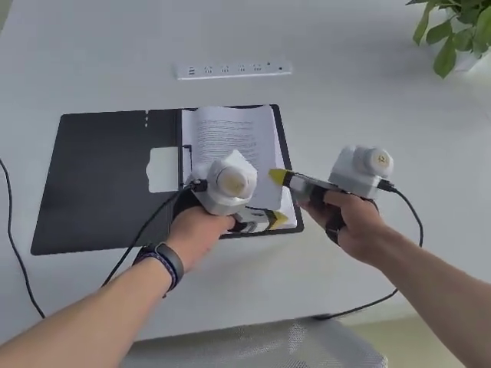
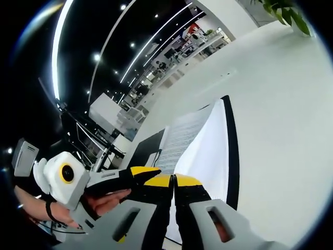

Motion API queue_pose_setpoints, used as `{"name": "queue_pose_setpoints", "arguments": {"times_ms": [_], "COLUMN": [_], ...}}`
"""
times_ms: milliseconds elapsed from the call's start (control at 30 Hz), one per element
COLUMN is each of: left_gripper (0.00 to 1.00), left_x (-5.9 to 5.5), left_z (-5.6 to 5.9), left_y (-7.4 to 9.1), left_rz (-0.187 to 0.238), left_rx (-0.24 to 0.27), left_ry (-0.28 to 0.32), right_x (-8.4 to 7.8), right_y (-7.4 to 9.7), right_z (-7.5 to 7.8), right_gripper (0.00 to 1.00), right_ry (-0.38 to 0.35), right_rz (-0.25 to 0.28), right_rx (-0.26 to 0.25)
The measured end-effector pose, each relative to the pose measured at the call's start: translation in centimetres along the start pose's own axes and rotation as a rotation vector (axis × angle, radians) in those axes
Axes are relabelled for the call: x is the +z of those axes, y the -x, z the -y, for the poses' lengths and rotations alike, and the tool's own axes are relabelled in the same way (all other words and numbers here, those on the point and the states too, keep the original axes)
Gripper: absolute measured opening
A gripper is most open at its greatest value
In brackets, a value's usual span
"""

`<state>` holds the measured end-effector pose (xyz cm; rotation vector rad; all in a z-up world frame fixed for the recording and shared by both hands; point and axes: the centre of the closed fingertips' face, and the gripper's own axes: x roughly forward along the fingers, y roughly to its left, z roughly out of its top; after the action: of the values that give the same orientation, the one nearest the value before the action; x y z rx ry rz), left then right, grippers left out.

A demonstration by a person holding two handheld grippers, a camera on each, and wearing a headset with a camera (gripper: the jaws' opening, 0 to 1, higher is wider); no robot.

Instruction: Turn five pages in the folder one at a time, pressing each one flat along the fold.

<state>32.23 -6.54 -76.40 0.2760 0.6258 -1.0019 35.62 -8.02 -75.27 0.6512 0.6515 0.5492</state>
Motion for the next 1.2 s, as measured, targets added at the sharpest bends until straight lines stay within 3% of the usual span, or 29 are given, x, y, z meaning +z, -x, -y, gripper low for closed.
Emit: {"name": "queue_pose_setpoints", "arguments": {"times_ms": [167,500,800,1200], "left_gripper": [0.79,0.80,0.81,0.82], "left_x": [-0.3,-1.1,-1.6,-3.5], "left_z": [-1.5,-2.7,-4.5,-7.4], "left_y": [1.5,4.2,7.2,11.3], "left_rz": [0.015,0.026,0.048,0.071], "left_rx": [0.038,0.056,0.084,0.159], "left_ry": [0.030,0.038,0.058,0.102], "right_x": [0.1,0.9,1.4,2.1], "right_y": [-0.2,-0.8,-1.8,-3.9], "right_z": [-0.6,-2.3,-4.4,-8.6], "right_gripper": [0.00,0.00,0.00,0.00], "right_ry": [-0.002,0.012,0.033,0.067], "right_rz": [0.007,0.016,0.013,0.021], "right_rx": [0.007,0.023,0.049,0.125]}}
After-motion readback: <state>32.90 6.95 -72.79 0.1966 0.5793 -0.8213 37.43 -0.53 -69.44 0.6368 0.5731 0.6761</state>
